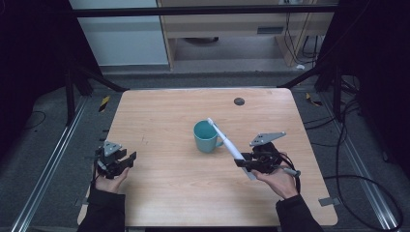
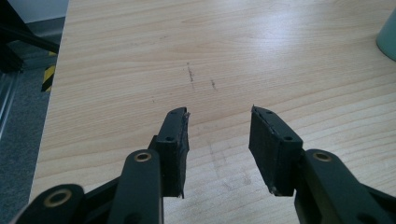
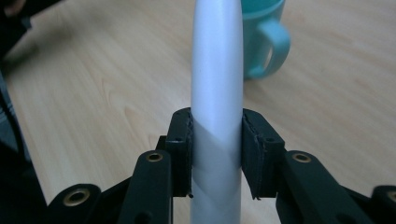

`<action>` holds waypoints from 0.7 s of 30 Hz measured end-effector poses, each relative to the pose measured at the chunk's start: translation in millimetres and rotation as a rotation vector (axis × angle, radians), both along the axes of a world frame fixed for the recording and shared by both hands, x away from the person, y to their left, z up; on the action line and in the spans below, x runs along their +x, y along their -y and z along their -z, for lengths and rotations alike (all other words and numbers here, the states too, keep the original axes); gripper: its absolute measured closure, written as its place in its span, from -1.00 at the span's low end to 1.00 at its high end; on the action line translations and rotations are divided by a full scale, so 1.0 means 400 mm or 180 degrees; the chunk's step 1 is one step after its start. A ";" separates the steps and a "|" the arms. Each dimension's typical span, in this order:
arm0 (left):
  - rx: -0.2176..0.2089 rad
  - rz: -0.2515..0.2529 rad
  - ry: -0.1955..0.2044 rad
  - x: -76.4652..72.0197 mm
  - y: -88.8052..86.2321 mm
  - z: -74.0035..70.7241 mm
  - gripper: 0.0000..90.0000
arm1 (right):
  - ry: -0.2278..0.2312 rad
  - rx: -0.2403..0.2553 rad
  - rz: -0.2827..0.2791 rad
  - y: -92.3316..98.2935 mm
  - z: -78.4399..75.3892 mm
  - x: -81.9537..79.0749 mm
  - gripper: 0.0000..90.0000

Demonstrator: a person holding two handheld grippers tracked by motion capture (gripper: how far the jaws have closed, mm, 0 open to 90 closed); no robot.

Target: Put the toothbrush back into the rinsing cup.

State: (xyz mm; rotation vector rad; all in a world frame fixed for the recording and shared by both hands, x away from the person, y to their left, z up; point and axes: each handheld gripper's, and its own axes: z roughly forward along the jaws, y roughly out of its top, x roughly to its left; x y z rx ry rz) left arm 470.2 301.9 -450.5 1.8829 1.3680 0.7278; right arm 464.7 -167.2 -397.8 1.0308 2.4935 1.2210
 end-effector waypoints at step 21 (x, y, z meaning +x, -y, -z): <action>-0.0030 -0.0011 0.0031 -0.001 -0.004 -0.003 0.27 | 0.0713 0.0611 0.0629 -0.080 -0.093 0.111 0.47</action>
